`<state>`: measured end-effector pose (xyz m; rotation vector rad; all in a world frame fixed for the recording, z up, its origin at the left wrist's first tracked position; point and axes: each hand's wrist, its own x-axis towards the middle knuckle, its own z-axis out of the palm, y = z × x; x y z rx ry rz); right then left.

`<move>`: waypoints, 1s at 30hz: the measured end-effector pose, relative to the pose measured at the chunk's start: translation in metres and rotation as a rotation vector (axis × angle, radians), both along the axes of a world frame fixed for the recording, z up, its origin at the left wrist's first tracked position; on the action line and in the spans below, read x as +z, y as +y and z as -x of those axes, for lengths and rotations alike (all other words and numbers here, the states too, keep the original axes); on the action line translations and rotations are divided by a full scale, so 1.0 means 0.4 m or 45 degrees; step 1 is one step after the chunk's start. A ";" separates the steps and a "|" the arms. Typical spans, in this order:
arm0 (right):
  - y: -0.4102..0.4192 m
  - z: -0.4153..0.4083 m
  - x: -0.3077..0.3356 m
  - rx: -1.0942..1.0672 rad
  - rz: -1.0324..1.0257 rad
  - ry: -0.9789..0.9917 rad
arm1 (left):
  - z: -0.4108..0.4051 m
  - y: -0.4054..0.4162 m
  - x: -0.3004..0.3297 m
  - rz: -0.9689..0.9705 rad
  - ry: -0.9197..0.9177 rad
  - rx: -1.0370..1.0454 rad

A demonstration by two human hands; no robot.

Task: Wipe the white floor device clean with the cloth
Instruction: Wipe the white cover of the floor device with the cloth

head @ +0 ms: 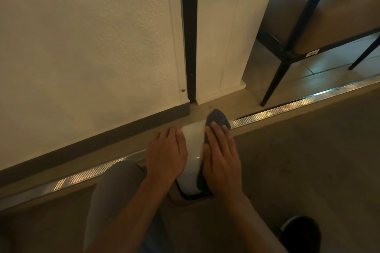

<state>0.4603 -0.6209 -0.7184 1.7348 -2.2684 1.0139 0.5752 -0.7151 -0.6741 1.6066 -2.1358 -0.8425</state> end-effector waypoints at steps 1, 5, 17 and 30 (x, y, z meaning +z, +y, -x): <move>-0.002 0.005 -0.001 -0.047 -0.010 -0.085 | -0.001 0.001 -0.012 0.093 -0.057 0.000; -0.080 0.045 0.032 -0.172 -0.246 -0.380 | -0.006 0.011 -0.038 0.395 -0.119 -0.066; -0.043 0.027 -0.005 0.113 -0.012 -0.011 | -0.014 0.010 -0.049 0.239 0.028 -0.051; -0.048 0.075 0.033 -0.154 -0.167 -0.835 | -0.006 0.000 -0.043 0.303 -0.150 -0.071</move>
